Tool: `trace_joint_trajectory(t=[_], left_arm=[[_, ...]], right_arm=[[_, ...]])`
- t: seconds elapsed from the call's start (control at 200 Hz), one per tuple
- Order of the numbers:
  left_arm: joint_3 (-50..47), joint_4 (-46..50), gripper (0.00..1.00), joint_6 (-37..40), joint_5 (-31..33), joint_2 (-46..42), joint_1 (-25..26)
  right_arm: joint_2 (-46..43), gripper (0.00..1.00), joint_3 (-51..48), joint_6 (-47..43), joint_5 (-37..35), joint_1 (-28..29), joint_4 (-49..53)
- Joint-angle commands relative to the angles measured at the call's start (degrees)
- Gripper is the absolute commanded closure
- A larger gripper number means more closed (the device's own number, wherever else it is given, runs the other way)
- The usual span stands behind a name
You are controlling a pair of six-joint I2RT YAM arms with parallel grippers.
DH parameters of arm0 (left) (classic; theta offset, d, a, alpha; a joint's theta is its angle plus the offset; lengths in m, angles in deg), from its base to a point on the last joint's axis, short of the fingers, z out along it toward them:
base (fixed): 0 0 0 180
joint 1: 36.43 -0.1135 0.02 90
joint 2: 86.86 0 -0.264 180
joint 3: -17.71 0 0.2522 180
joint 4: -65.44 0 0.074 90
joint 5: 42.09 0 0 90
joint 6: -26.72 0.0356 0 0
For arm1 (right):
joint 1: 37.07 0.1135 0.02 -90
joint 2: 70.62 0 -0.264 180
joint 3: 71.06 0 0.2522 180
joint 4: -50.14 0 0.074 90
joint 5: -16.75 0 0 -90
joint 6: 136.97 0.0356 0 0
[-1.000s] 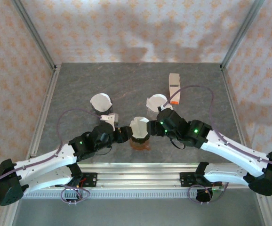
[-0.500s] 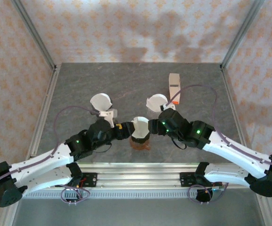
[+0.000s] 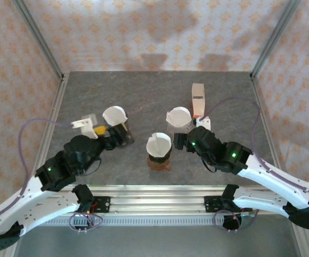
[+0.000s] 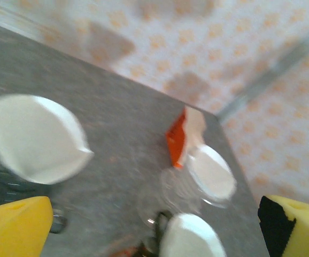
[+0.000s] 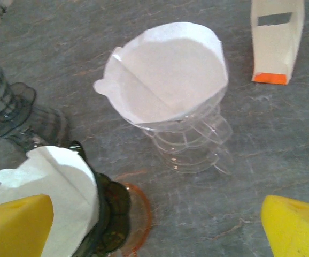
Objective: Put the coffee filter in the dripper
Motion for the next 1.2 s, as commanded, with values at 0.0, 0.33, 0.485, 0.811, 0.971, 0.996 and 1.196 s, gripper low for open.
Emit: trace_joint_trajectory(t=[0.0,0.33,0.485,0.811,0.971,0.996,1.196], left_arm=[[0.62,10.65,0.00,1.87,7.98,-2.62,-5.39],[-3.21,10.88,0.20,-1.95,-6.97,-3.81,-26.37],[-10.09,3.54,0.31,-6.86,-22.89,-0.60,-40.99],[-23.93,-19.23,0.55,-17.56,-33.13,10.96,-51.59],[-27.48,-31.30,0.86,-22.15,-34.83,18.39,-52.05],[-27.84,-33.04,0.91,-22.89,-35.25,19.66,-52.05],[-30.41,-47.55,1.00,-26.83,-38.07,30.76,-52.05]], right_arm=[[-1.28,0.01,-1.43,0.41,-3.78,0.31,-0.51],[-5.89,0.03,-6.15,-0.97,-0.26,0.31,-5.49],[-7.94,0.03,-7.10,-1.26,0.82,0.29,-6.62],[-10.86,0.03,-7.89,-1.71,0.50,0.31,-6.57],[-11.04,0.03,-7.63,-2.13,0.51,0.30,-6.12],[-11.05,0.03,-7.54,-2.19,0.43,0.30,-6.05],[-12.00,0.03,-7.54,-2.36,-0.08,0.31,-5.42]])
